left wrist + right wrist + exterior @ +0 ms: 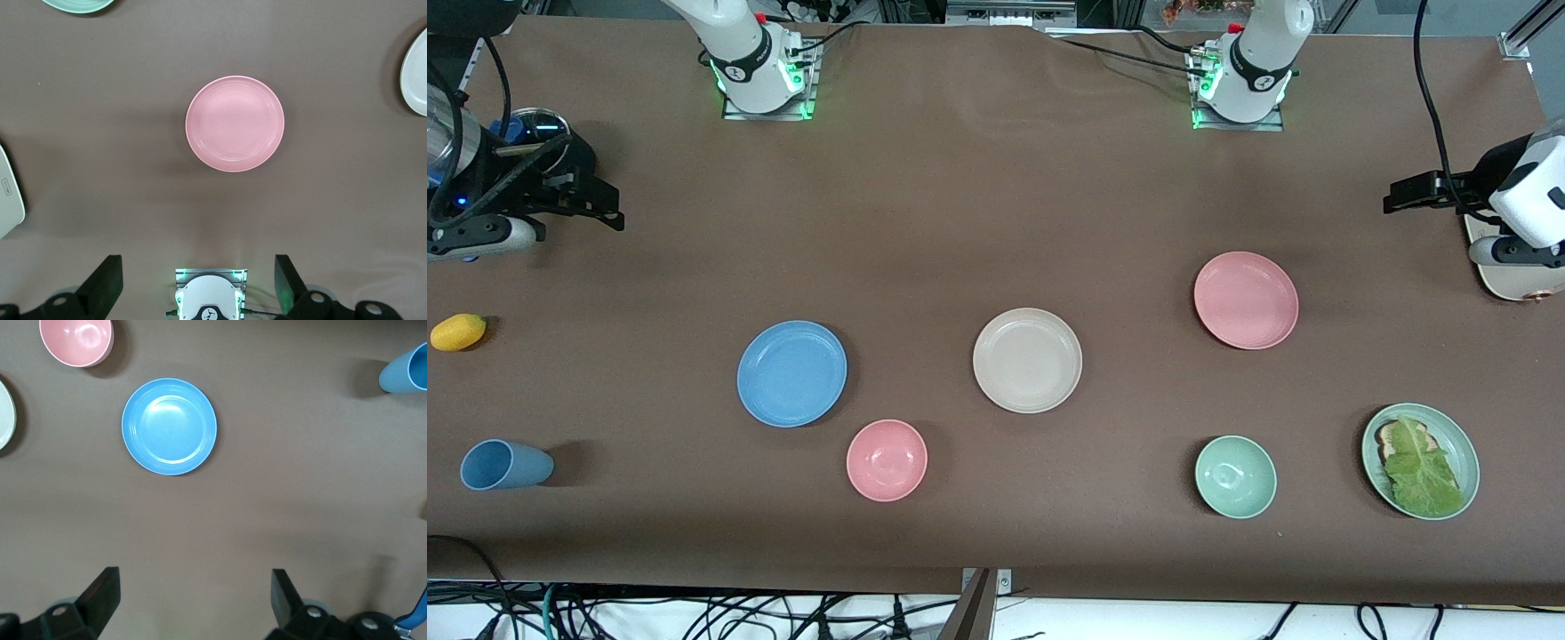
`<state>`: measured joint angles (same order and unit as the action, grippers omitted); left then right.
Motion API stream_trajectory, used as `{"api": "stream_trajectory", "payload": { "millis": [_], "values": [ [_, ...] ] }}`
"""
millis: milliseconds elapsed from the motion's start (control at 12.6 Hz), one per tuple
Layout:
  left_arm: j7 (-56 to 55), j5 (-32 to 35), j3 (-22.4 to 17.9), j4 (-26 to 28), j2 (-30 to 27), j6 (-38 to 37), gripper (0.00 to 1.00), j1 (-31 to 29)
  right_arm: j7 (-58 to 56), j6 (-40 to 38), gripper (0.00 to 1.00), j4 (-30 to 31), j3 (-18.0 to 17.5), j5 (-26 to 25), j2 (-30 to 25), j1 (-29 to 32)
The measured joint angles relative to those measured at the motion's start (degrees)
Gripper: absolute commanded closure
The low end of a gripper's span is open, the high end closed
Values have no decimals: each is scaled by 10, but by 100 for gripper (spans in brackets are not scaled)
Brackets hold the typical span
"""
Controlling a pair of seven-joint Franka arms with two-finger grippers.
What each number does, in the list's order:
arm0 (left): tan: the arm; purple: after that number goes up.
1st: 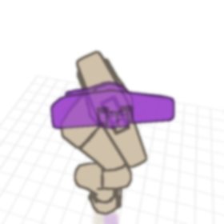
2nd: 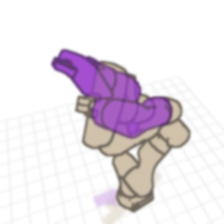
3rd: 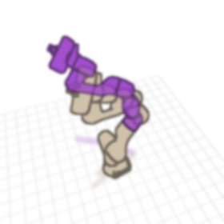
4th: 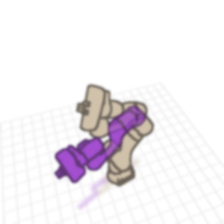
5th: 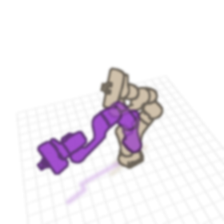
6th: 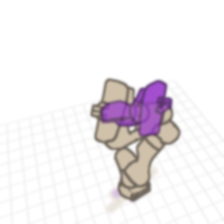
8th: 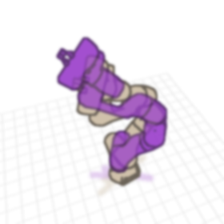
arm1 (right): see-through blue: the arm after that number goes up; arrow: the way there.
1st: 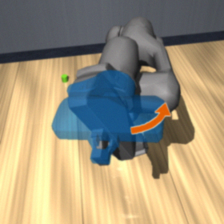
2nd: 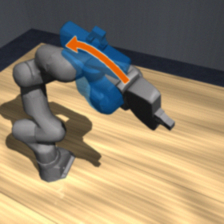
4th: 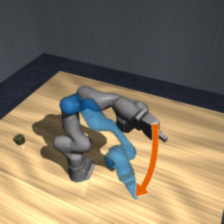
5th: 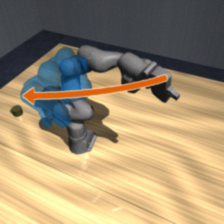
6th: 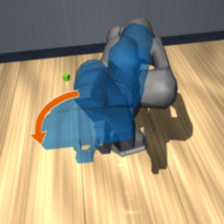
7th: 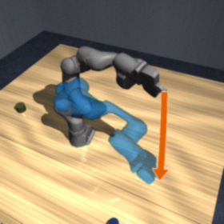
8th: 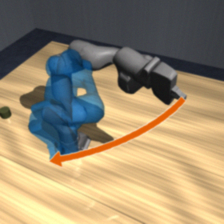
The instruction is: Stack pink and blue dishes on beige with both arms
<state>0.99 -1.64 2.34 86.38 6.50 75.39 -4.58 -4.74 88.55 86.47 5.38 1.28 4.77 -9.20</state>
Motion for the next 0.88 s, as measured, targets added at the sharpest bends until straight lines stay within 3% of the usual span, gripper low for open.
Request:
{"api": "stream_trajectory", "payload": {
  "millis": [876],
  "values": [
    [0, 0, 0, 0, 0, 0, 0, 0, 37, 1, 0, 0, -3, 0, 0, -2]
  ]
}}
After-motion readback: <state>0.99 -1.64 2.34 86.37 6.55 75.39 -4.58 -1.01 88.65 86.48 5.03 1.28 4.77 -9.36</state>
